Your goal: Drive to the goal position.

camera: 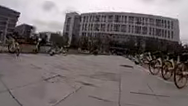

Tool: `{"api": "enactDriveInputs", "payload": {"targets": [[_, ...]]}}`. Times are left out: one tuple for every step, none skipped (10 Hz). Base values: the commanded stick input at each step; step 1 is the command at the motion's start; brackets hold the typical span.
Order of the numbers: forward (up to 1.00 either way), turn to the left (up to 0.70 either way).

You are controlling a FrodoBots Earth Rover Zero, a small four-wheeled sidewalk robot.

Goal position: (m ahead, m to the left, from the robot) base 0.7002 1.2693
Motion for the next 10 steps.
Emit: {"api": "enactDriveInputs", "payload": {"targets": [[0.60, -0.14], [0.60, -0.14], [0.60, -0.14], [0.60, -0.14], [0.60, -0.14], [0.60, -0.14], [0.60, -0.14], [0.60, -0.14], [0.60, -0.14], [0.60, -0.14]]}}
